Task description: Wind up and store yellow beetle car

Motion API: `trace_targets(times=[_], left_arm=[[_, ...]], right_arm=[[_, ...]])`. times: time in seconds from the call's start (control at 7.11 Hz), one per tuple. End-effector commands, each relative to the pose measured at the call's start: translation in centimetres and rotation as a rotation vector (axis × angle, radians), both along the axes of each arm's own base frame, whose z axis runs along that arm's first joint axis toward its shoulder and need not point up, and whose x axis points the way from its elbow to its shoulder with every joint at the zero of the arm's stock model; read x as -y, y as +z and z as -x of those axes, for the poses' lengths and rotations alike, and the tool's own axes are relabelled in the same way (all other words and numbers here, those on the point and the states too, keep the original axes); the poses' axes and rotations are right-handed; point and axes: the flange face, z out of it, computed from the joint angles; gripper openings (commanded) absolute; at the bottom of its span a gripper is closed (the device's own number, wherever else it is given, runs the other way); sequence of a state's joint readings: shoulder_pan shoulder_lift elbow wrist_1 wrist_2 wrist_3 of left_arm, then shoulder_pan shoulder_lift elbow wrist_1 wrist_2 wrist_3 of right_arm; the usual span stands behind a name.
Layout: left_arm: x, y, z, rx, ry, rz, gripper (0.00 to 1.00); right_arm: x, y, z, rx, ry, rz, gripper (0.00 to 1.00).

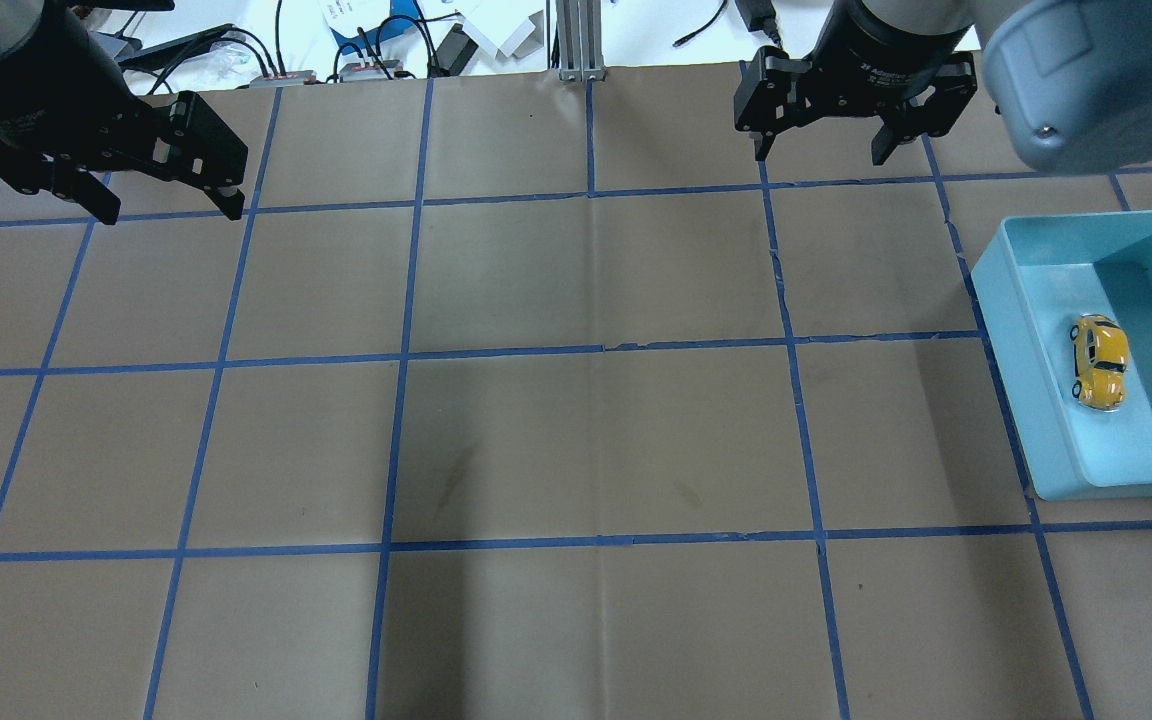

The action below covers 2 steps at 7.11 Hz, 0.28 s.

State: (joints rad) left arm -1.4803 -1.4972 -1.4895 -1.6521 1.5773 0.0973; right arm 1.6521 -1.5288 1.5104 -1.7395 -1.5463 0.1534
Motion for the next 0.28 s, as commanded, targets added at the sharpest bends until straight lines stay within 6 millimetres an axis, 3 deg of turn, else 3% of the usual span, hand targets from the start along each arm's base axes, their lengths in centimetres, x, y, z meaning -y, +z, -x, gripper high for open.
trace_targets(times=[0.0,0.14], left_arm=[[0.00,0.00,-0.01,0.001,0.001,0.000,1.00],[0.00,0.00,0.00,0.000,0.001,0.000,1.00]], right_arm=[[-0.08,0.08,0.01,0.000,0.000,0.001,1.00],[-0.07,0.16,-0.01,0.002,0.000,0.003,1.00]])
